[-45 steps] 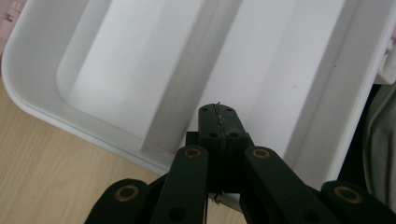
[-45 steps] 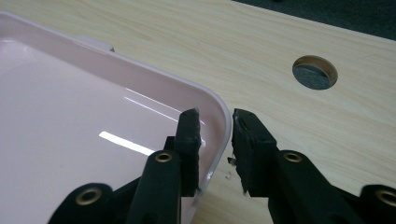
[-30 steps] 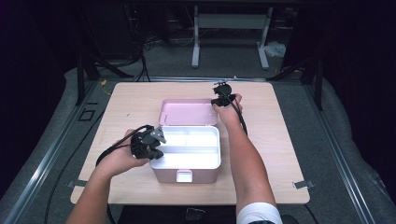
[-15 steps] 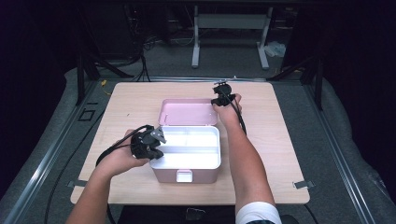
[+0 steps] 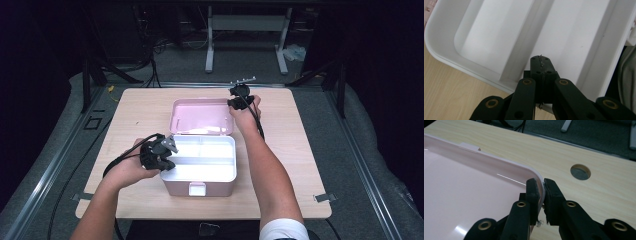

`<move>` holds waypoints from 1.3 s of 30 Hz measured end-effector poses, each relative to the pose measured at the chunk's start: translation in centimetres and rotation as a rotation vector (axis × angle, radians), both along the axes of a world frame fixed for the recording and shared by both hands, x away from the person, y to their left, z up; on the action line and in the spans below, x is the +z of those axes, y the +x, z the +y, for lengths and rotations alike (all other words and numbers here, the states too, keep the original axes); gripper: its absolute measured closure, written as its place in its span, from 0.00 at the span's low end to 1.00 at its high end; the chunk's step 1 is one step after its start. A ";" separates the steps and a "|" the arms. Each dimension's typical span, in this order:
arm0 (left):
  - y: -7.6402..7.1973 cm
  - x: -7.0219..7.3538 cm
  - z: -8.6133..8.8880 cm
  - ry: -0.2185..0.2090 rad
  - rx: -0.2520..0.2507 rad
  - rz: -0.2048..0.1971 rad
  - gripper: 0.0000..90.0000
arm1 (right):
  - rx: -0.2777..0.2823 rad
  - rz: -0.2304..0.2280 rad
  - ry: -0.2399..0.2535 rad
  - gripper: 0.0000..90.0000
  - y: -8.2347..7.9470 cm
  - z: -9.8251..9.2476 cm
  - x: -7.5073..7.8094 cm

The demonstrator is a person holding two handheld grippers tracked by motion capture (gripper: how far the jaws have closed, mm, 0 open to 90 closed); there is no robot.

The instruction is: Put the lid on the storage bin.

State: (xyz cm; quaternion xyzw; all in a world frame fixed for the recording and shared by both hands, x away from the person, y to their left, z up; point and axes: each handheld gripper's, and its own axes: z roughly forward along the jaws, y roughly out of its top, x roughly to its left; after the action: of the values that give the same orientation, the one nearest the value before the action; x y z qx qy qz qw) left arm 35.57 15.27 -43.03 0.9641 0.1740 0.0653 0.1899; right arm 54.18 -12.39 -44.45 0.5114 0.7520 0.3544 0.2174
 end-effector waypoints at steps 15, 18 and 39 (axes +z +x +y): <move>0.0 0.0 0.0 0.001 0.000 0.000 1.00 | 0.025 -0.213 -0.025 0.94 -4.0 -0.1 5.2; 0.0 0.0 -0.1 0.006 0.001 -0.002 1.00 | 0.037 -0.263 -0.036 0.94 -5.2 -0.1 6.1; -0.6 0.0 -0.3 0.023 0.001 -0.048 1.00 | 0.143 -0.457 -0.020 0.95 -15.0 -1.4 8.8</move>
State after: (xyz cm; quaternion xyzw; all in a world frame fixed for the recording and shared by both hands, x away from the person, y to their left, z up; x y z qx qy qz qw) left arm 34.97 14.93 -43.05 0.9643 0.1690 0.0904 0.1829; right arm 39.17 -13.79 -35.65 0.3611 0.7211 0.4681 0.3613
